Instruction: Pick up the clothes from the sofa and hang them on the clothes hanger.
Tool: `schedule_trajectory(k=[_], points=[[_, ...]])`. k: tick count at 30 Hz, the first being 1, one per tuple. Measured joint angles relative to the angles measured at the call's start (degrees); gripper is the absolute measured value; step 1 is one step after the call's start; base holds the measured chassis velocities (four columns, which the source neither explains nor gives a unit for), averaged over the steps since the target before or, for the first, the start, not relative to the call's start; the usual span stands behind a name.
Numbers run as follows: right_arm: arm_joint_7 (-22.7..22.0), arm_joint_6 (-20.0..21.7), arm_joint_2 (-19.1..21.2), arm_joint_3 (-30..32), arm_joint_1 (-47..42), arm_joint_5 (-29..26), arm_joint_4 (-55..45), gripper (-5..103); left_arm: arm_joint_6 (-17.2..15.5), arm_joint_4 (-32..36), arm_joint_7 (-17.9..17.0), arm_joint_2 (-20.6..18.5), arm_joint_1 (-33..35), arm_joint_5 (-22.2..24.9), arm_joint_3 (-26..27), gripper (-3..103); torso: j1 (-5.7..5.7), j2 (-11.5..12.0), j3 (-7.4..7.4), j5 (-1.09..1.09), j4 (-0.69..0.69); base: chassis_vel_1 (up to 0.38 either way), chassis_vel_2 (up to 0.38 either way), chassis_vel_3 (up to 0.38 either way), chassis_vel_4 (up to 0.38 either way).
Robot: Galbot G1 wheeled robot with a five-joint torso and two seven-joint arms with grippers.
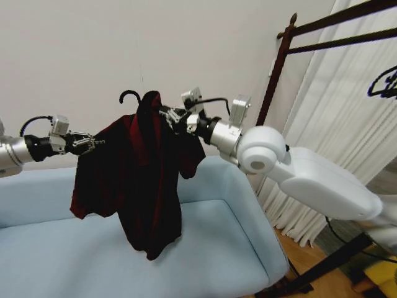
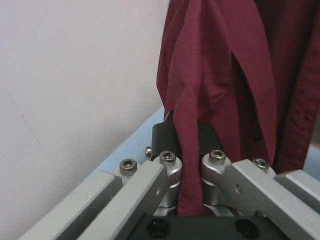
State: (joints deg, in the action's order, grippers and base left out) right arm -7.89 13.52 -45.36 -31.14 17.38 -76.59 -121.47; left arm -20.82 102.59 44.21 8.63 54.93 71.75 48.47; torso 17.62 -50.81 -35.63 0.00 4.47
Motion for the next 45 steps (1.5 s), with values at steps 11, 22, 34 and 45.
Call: schedule_trajectory(k=[11,22,34,45], points=[[-1.6,0.2,-3.5,-1.4,0.2,2.6,3.0,0,0.0,0.8,-0.1,1.0,0.0,0.0,0.0,3,0.00,0.0,-0.01,-0.01,-0.01,0.000,0.000,0.000,0.000],[0.2,-0.3,-8.9,1.0,10.4,1.0,11.2,0,-0.1,1.4,0.1,2.5,0.3,-1.3,-0.2,3,0.00,0.0,0.00,0.01,0.00,0.000,0.000,0.000,0.000],[1.6,-0.2,-6.4,-0.8,5.2,2.2,6.0,0,-0.1,0.2,0.6,2.7,0.2,-1.9,-0.4,3,0.00,0.0,0.00,0.00,0.00,0.000,0.000,0.000,0.000],[2.4,-0.1,-4.5,-6.0,1.0,7.8,4.9,0,0.1,0.8,1.1,2.2,-0.2,-0.8,-0.2,3,0.00,0.0,0.00,0.00,-0.01,0.000,0.000,0.000,0.000]])
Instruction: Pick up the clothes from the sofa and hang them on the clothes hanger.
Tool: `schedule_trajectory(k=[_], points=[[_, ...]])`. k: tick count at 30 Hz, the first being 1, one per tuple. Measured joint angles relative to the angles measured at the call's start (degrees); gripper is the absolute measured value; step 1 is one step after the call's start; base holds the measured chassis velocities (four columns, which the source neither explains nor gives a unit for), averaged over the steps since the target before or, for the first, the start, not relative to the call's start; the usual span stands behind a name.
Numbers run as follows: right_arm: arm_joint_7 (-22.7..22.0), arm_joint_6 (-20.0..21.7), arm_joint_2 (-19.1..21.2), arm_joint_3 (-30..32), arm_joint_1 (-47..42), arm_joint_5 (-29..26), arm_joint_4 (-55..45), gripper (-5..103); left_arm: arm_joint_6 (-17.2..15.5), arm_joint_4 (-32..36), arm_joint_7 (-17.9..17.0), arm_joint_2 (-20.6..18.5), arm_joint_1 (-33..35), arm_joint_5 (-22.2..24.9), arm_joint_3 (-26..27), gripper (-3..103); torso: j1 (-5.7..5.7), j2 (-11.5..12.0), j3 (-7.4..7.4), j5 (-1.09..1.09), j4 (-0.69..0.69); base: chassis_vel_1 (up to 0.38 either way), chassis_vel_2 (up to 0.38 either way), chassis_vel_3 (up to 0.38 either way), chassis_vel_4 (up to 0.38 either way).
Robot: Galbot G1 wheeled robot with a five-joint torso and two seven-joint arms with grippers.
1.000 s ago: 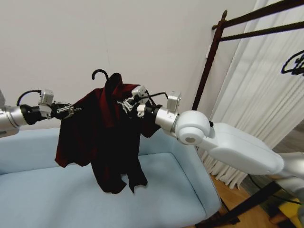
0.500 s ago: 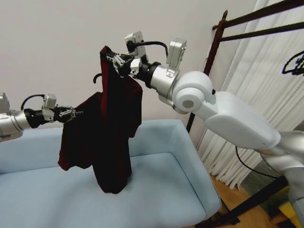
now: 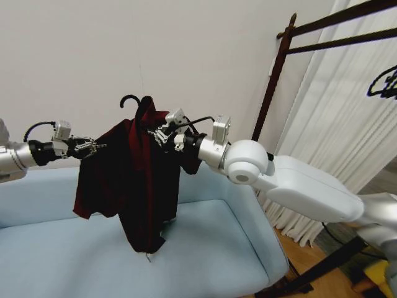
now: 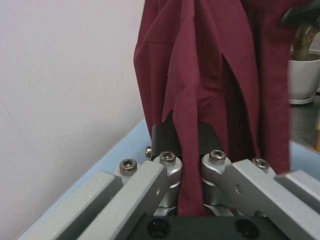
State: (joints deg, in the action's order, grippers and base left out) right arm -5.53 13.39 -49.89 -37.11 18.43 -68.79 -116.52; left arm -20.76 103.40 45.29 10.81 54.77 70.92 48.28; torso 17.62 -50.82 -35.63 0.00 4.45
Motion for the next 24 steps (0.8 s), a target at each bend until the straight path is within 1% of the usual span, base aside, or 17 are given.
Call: schedule_trajectory(k=[5,9,11,14,15,17,18,20,21,23,24], points=[[-0.4,0.0,-0.4,-2.2,-0.3,1.6,0.2,0,0.0,0.7,0.3,-0.2,-0.2,1.8,0.5,3,0.00,0.0,0.00,0.00,0.01,0.000,0.000,0.000,0.000],[-4.0,1.1,-0.6,-1.8,-0.2,0.9,-0.1,0,0.0,0.4,1.2,-0.8,-0.7,3.9,1.0,3,0.00,0.0,0.00,0.00,0.00,0.000,0.000,0.000,0.000],[-4.5,1.4,-0.2,-1.4,0.0,0.2,-0.3,-1,0.1,0.1,1.4,-0.9,-0.7,4.1,1.1,3,0.00,0.0,0.00,0.00,0.00,0.000,0.000,0.000,0.000],[-4.9,1.8,2.1,-0.5,0.7,-1.0,-1.0,15,0.2,-0.6,1.9,-1.0,-0.7,4.2,1.2,3,0.00,0.0,0.00,0.00,0.00,0.000,0.000,0.000,0.000],[-4.9,1.9,3.1,-0.3,0.8,-1.4,-1.2,15,0.3,-0.8,2.2,-1.0,-0.8,4.2,1.2,3,0.00,0.0,0.00,0.00,0.01,0.000,0.000,0.000,0.000],[-4.9,2.0,5.2,-0.1,0.9,-2.6,-1.9,25,0.4,-1.4,3.0,-0.9,-0.9,4.3,1.3,3,0.00,0.0,0.00,-0.01,0.02,0.000,0.000,0.000,0.000],[-4.9,2.0,5.2,-0.1,0.9,-2.6,-1.9,25,0.4,-1.4,3.0,-0.9,-0.9,4.3,1.3,3,0.00,0.0,0.00,-0.01,0.02,0.000,0.000,0.000,0.000],[-4.8,1.9,7.5,0.0,1.0,-3.5,-2.3,37,0.5,-2.3,3.9,-0.9,-1.0,4.4,1.3,3,0.00,0.0,0.00,-0.01,0.02,0.000,0.000,0.000,0.000],[-4.5,1.8,8.5,0.0,1.1,-4.0,-2.6,37,0.6,-2.7,4.2,-0.8,-1.0,4.4,1.3,3,0.00,0.0,0.00,-0.01,0.02,0.000,0.000,0.000,0.000],[-4.2,1.7,10.2,0.5,1.7,-5.8,-3.4,47,0.8,-3.5,5.2,-0.8,-1.0,4.4,1.3,3,0.00,0.0,0.00,-0.01,0.02,0.000,0.000,0.000,0.000],[-4.2,1.7,10.2,0.5,1.7,-5.8,-3.4,47,0.8,-3.5,5.2,-0.8,-1.0,4.4,1.3,3,0.00,0.0,0.00,-0.01,0.02,0.000,0.000,0.000,0.000]])
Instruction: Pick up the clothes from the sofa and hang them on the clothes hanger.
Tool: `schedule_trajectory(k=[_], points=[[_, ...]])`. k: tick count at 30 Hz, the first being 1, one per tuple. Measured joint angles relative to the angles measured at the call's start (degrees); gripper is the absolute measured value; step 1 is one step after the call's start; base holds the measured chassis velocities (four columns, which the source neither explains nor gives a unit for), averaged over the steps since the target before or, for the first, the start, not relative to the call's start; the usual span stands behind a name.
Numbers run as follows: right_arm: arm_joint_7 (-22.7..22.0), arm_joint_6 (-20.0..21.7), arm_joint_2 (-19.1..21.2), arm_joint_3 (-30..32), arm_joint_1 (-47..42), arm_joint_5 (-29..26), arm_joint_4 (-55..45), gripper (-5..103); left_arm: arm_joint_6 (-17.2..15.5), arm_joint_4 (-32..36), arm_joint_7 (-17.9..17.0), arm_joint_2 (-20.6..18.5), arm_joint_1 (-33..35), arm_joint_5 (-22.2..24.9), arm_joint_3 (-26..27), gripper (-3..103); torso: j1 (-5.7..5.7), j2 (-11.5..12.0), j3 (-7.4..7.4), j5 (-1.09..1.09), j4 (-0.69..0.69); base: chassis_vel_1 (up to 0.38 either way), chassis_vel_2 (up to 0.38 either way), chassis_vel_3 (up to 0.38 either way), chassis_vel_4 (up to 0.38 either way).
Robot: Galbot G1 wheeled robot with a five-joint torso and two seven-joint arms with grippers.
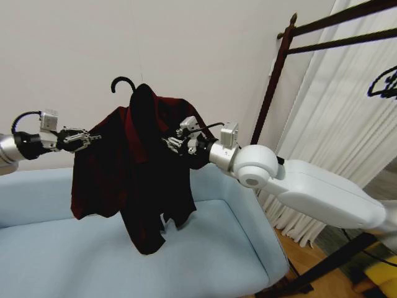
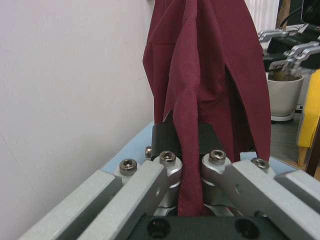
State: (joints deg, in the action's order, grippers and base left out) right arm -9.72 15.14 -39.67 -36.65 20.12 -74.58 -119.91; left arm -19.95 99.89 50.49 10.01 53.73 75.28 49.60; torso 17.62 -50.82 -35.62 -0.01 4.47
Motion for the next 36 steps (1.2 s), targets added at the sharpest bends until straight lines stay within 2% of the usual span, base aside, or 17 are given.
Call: schedule_trajectory(k=[2,3,5,8,10,11,13,16,19,20,22,24,25,26,27,28,36], points=[[0.4,0.0,1.5,0.6,1.0,-1.9,-0.8,58,0.4,-1.3,1.2,0.0,0.2,-0.1,-0.2,3,0.00,0.0,0.00,-0.01,-0.01,0.000,0.000,0.000,0.000],[0.7,0.0,2.0,0.8,1.6,-3.1,-1.2,58,0.5,-2.0,1.7,0.0,0.3,-0.3,-0.3,3,0.00,0.0,0.00,0.00,-0.01,0.000,0.000,0.000,0.000],[0.7,0.0,3.1,1.1,2.9,-6.0,-2.4,70,0.8,-3.2,2.5,0.1,0.4,-0.6,-0.5,3,0.00,0.0,0.00,0.01,-0.02,0.000,0.000,0.000,0.000],[0.8,0.1,4.1,1.2,4.5,-7.7,-2.7,75,1.1,-4.0,3.5,0.1,0.5,-0.9,-0.5,3,0.00,0.0,0.00,0.01,-0.02,0.000,0.000,0.000,0.000],[2.0,0.1,4.4,1.2,6.7,-8.6,-0.9,87,1.5,-4.7,4.8,0.2,0.6,-1.4,-0.5,3,-0.01,0.0,0.00,0.00,-0.01,0.000,0.000,0.000,0.000],[2.0,0.1,4.4,1.2,6.7,-8.6,-0.9,87,1.5,-4.7,4.8,0.2,0.6,-1.4,-0.5,3,-0.01,0.0,0.00,0.00,-0.01,0.000,0.000,0.000,0.000],[3.4,0.2,3.8,1.1,9.2,-9.7,1.8,96,2.1,-5.2,6.1,0.3,0.8,-1.9,-0.5,3,0.00,0.0,0.00,0.00,-0.01,0.000,0.000,0.000,0.000],[5.2,2.2,2.5,0.9,12.3,-12.5,4.7,99,3.1,-6.0,7.6,0.3,0.8,-2.8,-0.5,3,0.00,0.0,0.00,0.01,-0.01,0.000,0.000,0.000,0.000],[9.2,11.7,-0.3,1.3,16.1,-17.9,9.8,100,4.7,-7.5,10.0,0.0,0.8,-4.0,-0.6,3,0.00,0.0,0.00,0.02,-0.02,0.000,0.000,0.000,0.000],[9.2,11.7,-0.3,1.3,16.1,-17.9,9.8,100,4.7,-7.5,10.0,0.0,0.8,-4.0,-0.6,3,0.00,0.0,0.00,0.02,-0.02,0.000,0.000,0.000,0.000],[10.6,16.7,-2.0,1.3,17.7,-20.7,12.9,100,5.5,-8.2,11.3,-0.6,0.7,-4.7,-0.6,3,0.00,0.0,0.00,0.01,-0.03,0.000,0.000,0.000,0.000],[14.3,22.1,-3.3,1.3,19.5,-23.3,16.4,100,5.9,-8.5,12.2,-1.0,0.6,-4.9,-0.7,3,0.00,0.0,0.00,0.02,-0.02,0.000,0.000,0.000,0.000],[15.8,23.5,-3.8,1.3,20.0,-23.5,17.4,100,6.1,-8.5,12.4,-1.2,0.6,-4.9,-0.7,3,0.00,0.0,0.00,0.02,-0.02,0.000,0.000,0.000,0.000],[15.8,23.5,-3.8,1.3,20.0,-23.5,17.4,100,6.1,-8.5,12.4,-1.2,0.6,-4.9,-0.7,3,0.00,0.0,0.00,0.02,-0.02,0.000,0.000,0.000,0.000],[17.9,25.3,-4.6,0.9,21.1,-23.8,19.0,100,6.3,-8.6,13.1,-1.4,0.6,-5.0,-0.6,3,0.00,0.0,0.00,0.01,0.00,0.000,0.000,0.000,0.000],[18.2,26.0,-5.3,0.7,21.5,-24.1,19.6,100,6.6,-8.6,13.6,-1.5,0.6,-5.0,-0.7,3,0.00,0.0,0.00,0.00,0.01,0.000,0.000,0.000,0.000],[16.2,27.2,-9.7,-1.0,22.5,-22.4,20.7,100,7.1,-8.3,15.2,-1.9,0.6,-5.2,-0.5,3,0.00,0.0,0.00,0.02,-0.03,0.000,0.000,0.000,0.000]])
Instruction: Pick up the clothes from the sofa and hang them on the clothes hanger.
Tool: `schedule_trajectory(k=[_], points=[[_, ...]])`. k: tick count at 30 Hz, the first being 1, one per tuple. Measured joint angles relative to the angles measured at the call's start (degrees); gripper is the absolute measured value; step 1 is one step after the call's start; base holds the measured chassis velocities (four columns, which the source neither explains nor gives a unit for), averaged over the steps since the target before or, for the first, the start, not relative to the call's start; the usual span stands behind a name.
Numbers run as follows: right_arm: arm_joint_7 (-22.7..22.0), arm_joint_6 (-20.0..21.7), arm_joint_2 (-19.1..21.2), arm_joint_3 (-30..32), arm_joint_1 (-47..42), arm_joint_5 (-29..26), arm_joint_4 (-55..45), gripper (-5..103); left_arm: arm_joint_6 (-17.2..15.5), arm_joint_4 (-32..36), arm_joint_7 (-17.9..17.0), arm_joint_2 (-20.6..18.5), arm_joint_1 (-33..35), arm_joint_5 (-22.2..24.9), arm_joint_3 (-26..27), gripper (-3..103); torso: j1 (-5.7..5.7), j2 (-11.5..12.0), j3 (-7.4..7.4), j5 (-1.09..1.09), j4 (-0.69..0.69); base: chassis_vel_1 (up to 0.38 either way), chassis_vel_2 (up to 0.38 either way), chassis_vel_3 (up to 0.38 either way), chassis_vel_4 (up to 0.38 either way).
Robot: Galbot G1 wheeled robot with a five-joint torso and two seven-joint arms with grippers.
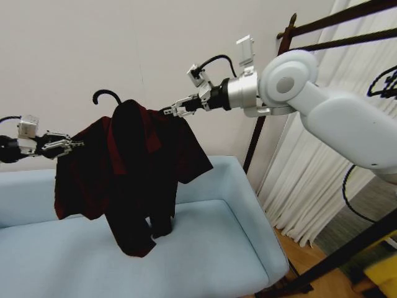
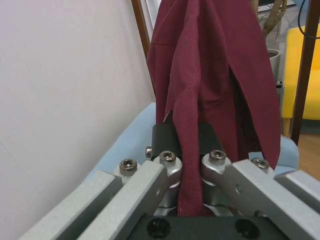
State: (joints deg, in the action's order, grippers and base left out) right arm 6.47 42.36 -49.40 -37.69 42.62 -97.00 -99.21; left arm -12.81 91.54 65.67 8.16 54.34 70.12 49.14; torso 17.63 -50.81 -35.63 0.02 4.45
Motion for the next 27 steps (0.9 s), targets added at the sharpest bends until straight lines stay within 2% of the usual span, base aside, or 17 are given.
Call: schedule_trajectory(k=[8,12,14,16,20,24,26,27], points=[[-0.4,-0.1,-0.1,-2.0,1.5,-0.1,-0.1,102,0.4,0.2,1.2,-0.2,0.0,0.0,0.3,3,0.00,0.0,0.00,-0.01,0.03,0.000,0.000,0.000,0.000],[-0.6,-0.2,0.1,-3.0,1.8,0.7,0.3,98,0.5,0.4,1.3,-0.2,0.0,0.1,0.5,3,0.00,0.0,0.00,-0.01,0.01,0.000,0.000,0.000,0.000],[-0.4,-0.3,0.6,-3.5,2.0,1.0,0.3,93,0.5,0.4,1.6,-0.2,-0.1,0.2,0.5,3,0.00,0.0,0.00,-0.01,0.01,0.000,0.000,0.000,0.000],[-0.2,-0.3,0.9,-3.6,2.1,1.1,0.1,93,0.6,0.4,1.7,-0.3,-0.1,0.3,0.6,3,0.00,0.0,0.00,-0.01,0.02,0.000,0.000,0.000,0.000],[-0.2,-0.4,1.0,-3.8,2.1,1.0,-0.8,74,0.7,0.6,2.1,-0.3,-0.1,0.3,0.6,3,0.00,0.0,0.00,-0.02,0.02,0.000,0.000,0.000,0.000],[-0.2,-0.4,0.6,-3.9,2.8,0.3,-1.0,66,0.7,0.6,2.4,-0.3,-0.2,0.3,0.6,3,0.00,0.0,0.00,-0.01,0.01,0.000,0.000,0.000,0.000],[-0.1,-0.4,0.6,-4.2,3.2,0.0,-1.2,57,0.8,0.6,2.6,-0.3,-0.2,0.3,0.6,3,0.00,0.0,0.00,-0.01,0.01,0.000,0.000,0.000,0.000],[-0.1,-0.4,0.6,-4.2,3.2,0.0,-1.2,57,0.8,0.6,2.6,-0.3,-0.2,0.3,0.6,3,0.00,0.0,0.00,-0.01,0.01,0.000,0.000,0.000,0.000]])
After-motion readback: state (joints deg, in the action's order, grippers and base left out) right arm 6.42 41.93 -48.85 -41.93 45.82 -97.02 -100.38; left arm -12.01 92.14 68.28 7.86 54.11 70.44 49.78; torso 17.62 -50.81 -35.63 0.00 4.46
